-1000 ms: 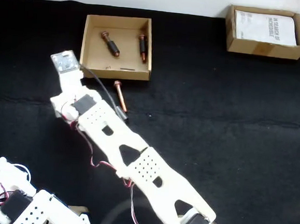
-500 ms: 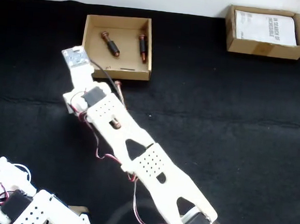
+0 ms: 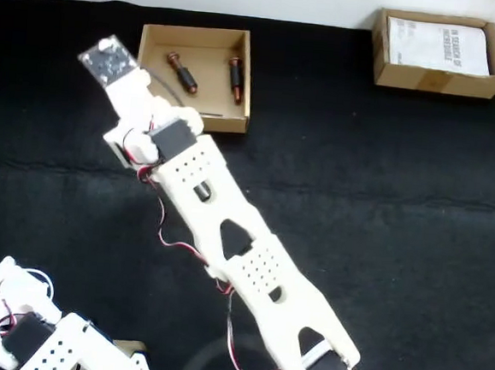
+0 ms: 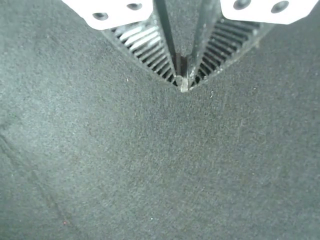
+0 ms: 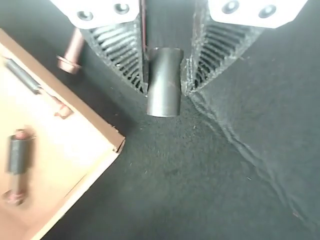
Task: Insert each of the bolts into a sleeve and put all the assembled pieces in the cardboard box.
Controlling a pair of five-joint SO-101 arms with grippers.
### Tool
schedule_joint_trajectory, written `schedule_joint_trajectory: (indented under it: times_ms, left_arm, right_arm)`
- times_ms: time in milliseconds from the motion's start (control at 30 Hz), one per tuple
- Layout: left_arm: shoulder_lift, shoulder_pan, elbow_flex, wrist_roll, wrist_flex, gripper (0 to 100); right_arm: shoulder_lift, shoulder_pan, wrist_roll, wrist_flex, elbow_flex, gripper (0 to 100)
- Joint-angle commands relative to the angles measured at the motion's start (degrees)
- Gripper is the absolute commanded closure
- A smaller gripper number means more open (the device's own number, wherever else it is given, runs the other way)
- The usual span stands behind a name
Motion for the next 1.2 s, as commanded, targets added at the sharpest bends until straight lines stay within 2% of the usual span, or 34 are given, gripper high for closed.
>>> schedule_joint_trajectory:
  times_ms: [0,200,467,767,1000,1100,1167]
  left_arm:
    - [-1.8,0.9,0.9,-0.3,0.2,99]
    - [-1.8,1.0,0.9,-0.3,0.4,99]
    - [-1.8,4.2,0.9,-0.4,5.4,99]
    - [-1.8,4.2,0.9,-0.4,6.5,99]
    - [-1.8,6.3,0.9,-0.4,8.5,99]
    - [-1.8,7.3,0.7,-0.7,9.7,99]
    - [-1.8,9.8,-0.9,-2.6,13.3,99]
  right_arm:
    - [-12.4,1.6,0.7,4.4,-7.7,99.2]
    - [-25.2,3.8,0.7,14.0,-7.7,99.2]
    - [-43.7,11.8,0.6,14.1,-7.7,99.2]
    - [-62.9,13.4,2.0,14.1,-6.2,99.2]
    - [-81.5,32.0,2.5,14.1,13.8,99.2]
    - [-91.2,35.3,2.4,14.1,26.2,99.2]
    - [-98.1,35.4,2.3,14.1,34.7,99.2]
